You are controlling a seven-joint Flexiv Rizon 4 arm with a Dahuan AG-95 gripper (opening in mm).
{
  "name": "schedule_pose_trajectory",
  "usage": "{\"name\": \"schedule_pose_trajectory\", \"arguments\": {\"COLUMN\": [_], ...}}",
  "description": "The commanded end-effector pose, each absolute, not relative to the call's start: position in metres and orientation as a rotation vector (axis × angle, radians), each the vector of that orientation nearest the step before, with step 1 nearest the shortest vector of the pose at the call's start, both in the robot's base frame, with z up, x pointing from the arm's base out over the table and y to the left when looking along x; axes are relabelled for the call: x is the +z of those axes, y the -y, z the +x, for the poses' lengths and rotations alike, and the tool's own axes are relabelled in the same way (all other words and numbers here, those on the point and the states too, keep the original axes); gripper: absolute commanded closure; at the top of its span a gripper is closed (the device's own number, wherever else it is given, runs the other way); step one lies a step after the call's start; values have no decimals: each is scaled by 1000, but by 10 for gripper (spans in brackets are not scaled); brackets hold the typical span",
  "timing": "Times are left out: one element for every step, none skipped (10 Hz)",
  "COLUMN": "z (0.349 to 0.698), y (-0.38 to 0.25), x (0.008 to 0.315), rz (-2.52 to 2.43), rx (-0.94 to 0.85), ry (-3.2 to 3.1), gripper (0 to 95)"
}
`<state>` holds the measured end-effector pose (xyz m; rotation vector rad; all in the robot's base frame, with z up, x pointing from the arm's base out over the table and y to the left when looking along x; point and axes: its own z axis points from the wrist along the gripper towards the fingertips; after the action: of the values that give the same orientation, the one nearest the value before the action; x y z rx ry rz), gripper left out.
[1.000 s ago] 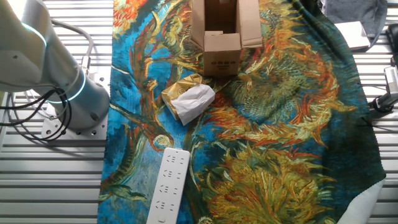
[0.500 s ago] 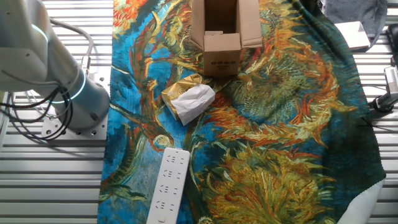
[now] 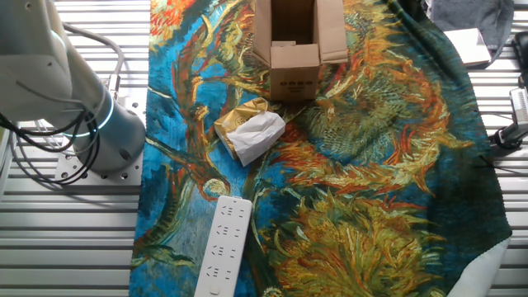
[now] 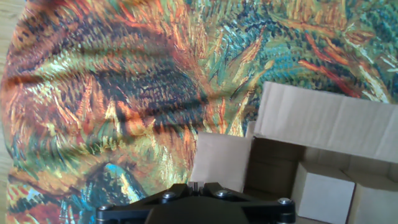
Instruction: Cover the box
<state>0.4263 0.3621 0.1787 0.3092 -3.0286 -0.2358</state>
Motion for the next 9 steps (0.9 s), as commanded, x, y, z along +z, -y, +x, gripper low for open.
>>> {"name": "schedule_pose_trajectory", "arguments": {"z": [426,426,426,426,426,426,426,426,426], "y": [-363,-363,-363,-363,-363,-363,-363,-363,-363], "x": [179,179,179,179,179,179,179,179,179], "rz": [349,360,377,381,389,381,375,347,313], "rx": [-247,-253,-253,-268,-304,-319,-325,-347,-370], "ry": [3026,3025,3023,3022,3016,3007,3004,3006,3008], "gripper": [950,950,950,950,950,950,950,950,950]}}
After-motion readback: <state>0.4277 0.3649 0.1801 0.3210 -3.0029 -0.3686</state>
